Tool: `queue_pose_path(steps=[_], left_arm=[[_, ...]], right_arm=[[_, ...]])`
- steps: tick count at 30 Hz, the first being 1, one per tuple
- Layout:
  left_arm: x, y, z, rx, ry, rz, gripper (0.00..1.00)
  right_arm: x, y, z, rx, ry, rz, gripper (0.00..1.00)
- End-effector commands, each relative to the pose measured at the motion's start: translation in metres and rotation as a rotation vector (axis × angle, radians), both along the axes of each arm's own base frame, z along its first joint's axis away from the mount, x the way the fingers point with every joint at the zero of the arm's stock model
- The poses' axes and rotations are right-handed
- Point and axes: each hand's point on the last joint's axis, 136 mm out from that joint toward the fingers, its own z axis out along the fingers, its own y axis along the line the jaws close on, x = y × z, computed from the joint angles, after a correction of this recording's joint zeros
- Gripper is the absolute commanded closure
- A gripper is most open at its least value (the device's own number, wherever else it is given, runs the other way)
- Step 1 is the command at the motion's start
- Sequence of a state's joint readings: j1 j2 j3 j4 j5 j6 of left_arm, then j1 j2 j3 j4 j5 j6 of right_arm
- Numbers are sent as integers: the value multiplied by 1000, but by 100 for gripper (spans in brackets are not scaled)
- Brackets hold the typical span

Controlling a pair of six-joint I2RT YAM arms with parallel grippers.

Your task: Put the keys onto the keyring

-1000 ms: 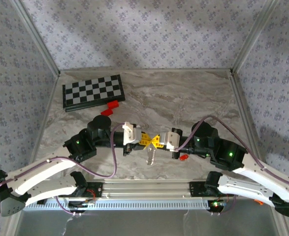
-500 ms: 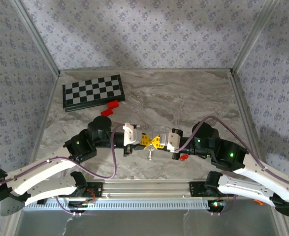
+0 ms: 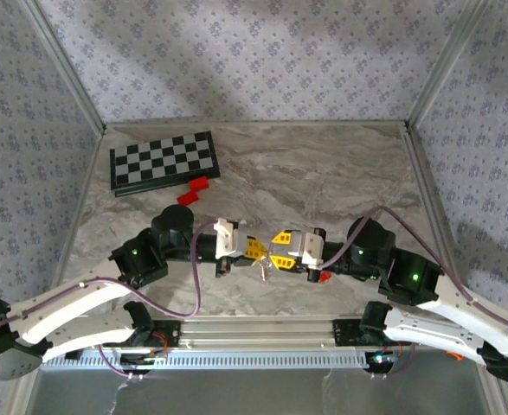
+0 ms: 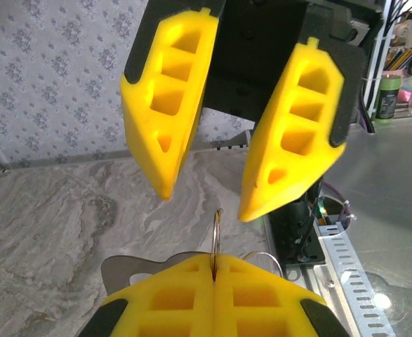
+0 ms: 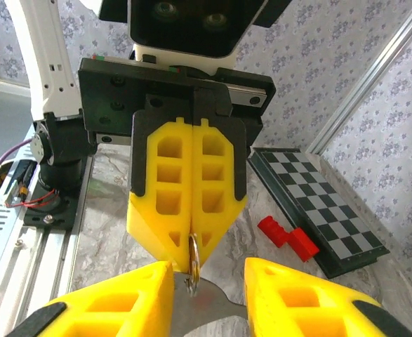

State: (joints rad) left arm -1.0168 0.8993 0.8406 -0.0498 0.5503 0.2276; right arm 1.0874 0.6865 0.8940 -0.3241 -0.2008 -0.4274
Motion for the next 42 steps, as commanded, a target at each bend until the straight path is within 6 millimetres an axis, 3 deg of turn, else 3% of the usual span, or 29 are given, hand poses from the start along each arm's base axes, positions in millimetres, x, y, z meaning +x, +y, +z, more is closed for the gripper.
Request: queue_pose_path(steps=[1,10,21,26,30,32,37,42], left_arm=[[-14,6,35,-92,-57,-56,100],[-15,7,37,-99,-56,-55,100],[-15,7,36,-98,-50,-55,100],[-15,7,34,-94,-51,-55,100],[-15,6,33,-92,-50,-57,100],[-14,7,33,-95,-47,-52,100],[-16,11,36,-123,-49,-44,81],[-18,11,38,-145,-44,-53,78]], right_arm=[[-3,0,5,37,10,6,70],[-12,3,5,56,21,64,71],[-14,9,4,74,40,88,81],[-13,12,4,85,42,86,88],[-10,11,2,90,39,69,100],[-8,10,1,99,33,55,100],[-9,7,4,139,18,51,100],[-16,7,11,181,22,91,100]])
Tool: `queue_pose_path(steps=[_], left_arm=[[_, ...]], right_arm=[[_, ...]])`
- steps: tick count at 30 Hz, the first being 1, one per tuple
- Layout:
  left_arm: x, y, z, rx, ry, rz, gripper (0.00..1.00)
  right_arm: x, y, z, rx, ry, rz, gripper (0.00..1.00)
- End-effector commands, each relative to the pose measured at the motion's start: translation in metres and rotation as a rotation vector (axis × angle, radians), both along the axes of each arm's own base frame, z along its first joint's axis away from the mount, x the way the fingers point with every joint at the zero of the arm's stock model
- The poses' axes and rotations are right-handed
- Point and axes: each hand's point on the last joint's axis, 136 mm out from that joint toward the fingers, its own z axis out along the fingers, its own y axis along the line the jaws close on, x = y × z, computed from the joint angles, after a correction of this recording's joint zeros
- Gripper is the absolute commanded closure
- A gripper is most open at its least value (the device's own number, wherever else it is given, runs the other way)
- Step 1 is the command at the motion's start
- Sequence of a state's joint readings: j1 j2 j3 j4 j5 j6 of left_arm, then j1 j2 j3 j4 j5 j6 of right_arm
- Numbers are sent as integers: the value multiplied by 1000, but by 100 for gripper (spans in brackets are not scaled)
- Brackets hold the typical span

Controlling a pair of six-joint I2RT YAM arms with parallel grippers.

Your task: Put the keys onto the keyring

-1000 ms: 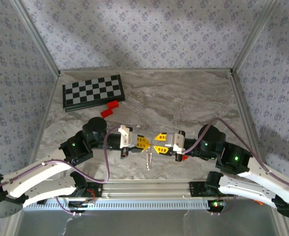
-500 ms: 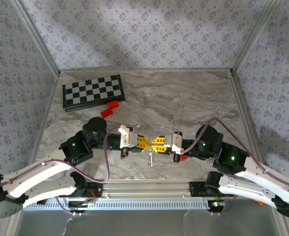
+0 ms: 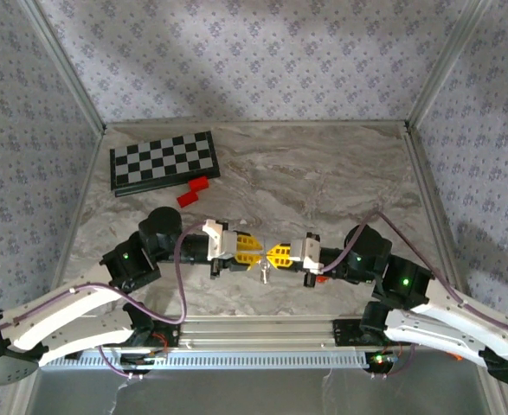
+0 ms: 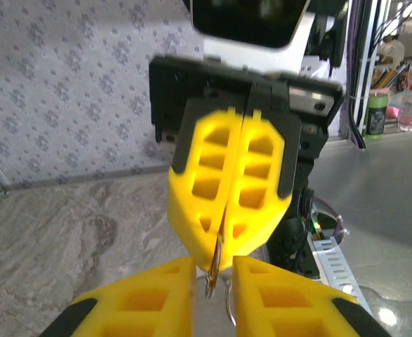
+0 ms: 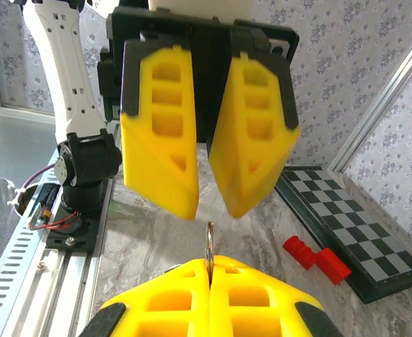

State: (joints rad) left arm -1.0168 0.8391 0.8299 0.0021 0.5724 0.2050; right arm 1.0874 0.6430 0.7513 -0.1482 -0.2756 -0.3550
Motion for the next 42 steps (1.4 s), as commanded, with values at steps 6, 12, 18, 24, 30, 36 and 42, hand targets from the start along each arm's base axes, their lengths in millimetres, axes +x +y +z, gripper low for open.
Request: queue_pose_path(steps=[6,12,18,24,30,36,42], left_arm=[[-10,3,15,-60,-16,-44,76],[-11,3,14,-58,-13,-49,74],[-11,3,15,-62,-14,-49,79],[-13,3,16,-70,-14,-57,86],[-14,3,19,-95,-6,-65,90],[-15,0,21,-112,5,-83,90],[-16,-1,22,-116,10,-92,89]], right_arm=[[-10,0,27,118,-14,50,100],[-13,1,30,140,-9,74,100],[-13,1,31,149,-10,76,100],[-13,2,30,146,-6,80,100],[-13,2,29,144,-7,79,100],[-13,2,29,148,-9,83,100],[-14,1,29,146,-9,85,100]])
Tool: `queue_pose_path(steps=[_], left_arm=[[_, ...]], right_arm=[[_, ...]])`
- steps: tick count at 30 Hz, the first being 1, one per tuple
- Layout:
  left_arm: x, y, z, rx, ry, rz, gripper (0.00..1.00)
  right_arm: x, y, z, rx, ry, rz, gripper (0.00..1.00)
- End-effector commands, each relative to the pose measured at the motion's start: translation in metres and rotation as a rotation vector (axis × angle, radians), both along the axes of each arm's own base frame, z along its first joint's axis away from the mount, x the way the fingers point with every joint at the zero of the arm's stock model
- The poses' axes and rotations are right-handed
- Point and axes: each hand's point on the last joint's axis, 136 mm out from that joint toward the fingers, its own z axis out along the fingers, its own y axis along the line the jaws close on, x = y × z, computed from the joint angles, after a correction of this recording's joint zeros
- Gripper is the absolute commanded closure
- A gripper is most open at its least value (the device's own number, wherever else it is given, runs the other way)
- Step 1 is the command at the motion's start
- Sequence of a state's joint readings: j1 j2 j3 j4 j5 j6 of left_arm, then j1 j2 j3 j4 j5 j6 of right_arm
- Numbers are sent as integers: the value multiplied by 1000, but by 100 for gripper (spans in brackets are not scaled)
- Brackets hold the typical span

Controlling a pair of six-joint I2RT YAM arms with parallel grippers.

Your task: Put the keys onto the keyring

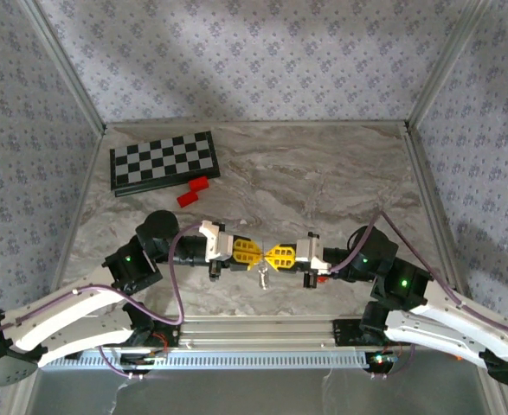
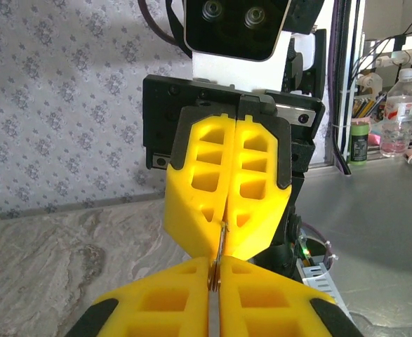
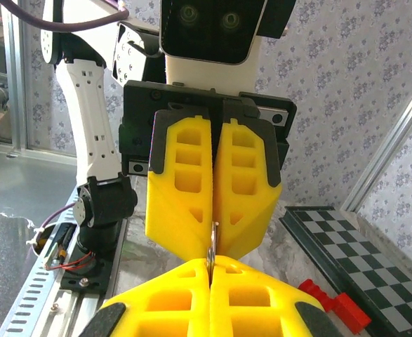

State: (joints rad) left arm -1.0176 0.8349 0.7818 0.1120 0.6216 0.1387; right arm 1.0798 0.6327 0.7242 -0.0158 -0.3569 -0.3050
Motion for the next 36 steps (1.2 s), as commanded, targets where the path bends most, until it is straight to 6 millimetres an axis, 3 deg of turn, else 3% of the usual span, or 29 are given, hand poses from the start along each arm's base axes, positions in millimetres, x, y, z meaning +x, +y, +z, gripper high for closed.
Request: queue_pose_path(steps=[1,9,16,17,20,24,29,33,36], left_arm=[[-9,0,19,-62,-22,-45,90],[-11,1,22,-72,-24,-55,100],[-10,2,22,-72,-28,-50,100],[-9,2,22,-70,-30,-41,100],[-4,2,18,-57,-33,-12,100],[2,0,10,-34,-26,15,100],[13,0,-4,-4,-19,65,100],[20,1,-15,15,-3,101,100],[21,3,-22,23,4,115,100]], right_arm=[[-3,-2,9,37,-11,14,100],[-3,-1,8,33,-12,16,100],[4,-2,5,28,7,-20,100],[6,-3,5,29,15,-31,96],[12,-5,3,20,52,-68,62],[19,-11,-2,-24,123,-124,35],[27,-29,-14,-59,250,-215,22],[48,-50,-29,-65,382,-388,21],[65,-64,-56,-105,534,-528,20]])
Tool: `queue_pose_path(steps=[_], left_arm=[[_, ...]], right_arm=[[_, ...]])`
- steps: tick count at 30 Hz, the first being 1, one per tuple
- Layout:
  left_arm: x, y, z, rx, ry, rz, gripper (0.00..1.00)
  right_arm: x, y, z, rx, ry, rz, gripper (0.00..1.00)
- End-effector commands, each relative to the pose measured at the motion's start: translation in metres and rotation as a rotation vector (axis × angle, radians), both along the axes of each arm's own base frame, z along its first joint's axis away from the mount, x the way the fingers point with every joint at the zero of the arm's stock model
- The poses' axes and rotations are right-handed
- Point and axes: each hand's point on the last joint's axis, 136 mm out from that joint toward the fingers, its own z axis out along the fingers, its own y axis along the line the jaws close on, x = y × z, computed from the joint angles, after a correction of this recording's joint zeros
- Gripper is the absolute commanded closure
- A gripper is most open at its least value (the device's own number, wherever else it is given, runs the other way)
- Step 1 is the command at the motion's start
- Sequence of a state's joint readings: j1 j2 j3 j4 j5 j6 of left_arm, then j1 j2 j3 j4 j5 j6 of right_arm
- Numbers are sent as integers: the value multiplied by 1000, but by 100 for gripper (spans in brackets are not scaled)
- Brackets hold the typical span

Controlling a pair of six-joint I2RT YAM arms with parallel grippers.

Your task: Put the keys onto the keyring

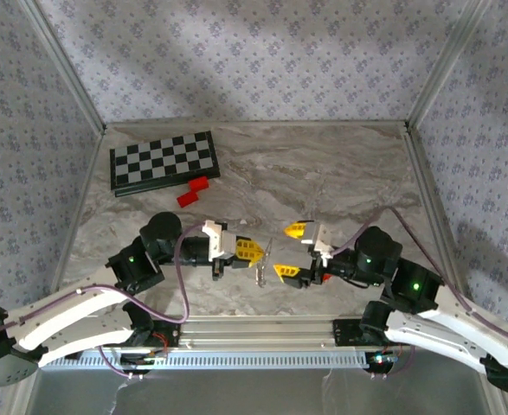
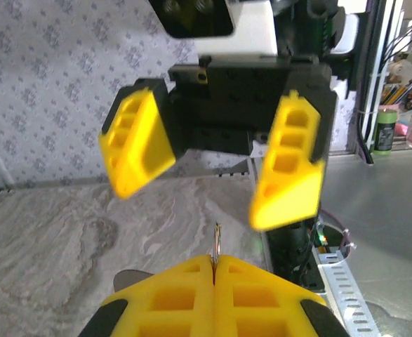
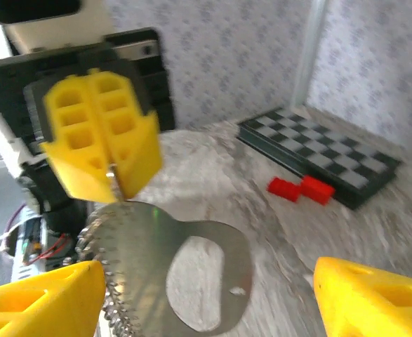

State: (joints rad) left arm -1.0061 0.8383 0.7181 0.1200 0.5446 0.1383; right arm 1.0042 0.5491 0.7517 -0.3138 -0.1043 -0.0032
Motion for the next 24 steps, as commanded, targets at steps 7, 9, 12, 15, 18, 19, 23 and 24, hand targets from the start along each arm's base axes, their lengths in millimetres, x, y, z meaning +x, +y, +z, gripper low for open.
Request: queue_pose_path(steps=[7,9,12,15,18,19,23,24], left_arm=[[3,11,-1,-40,-24,48,100],[3,12,-4,-39,-20,50,100],[3,12,-7,-43,-14,48,100],[4,9,-12,-38,-5,45,100],[5,8,-17,-31,1,45,100],[5,8,-18,-31,3,43,100],[6,9,-20,-39,22,38,100],[7,10,-20,-44,27,37,100]], right_arm=[[34,-66,-102,-178,558,-503,23],[32,-83,-118,-208,644,-593,24],[25,-121,-154,-285,811,-796,25],[14,-126,-186,-291,982,-830,32],[10,-123,-204,-255,1067,-844,34],[8,-122,-207,-258,1080,-841,35],[5,-120,-221,-317,1099,-822,36],[4,-120,-225,-344,1104,-819,39]])
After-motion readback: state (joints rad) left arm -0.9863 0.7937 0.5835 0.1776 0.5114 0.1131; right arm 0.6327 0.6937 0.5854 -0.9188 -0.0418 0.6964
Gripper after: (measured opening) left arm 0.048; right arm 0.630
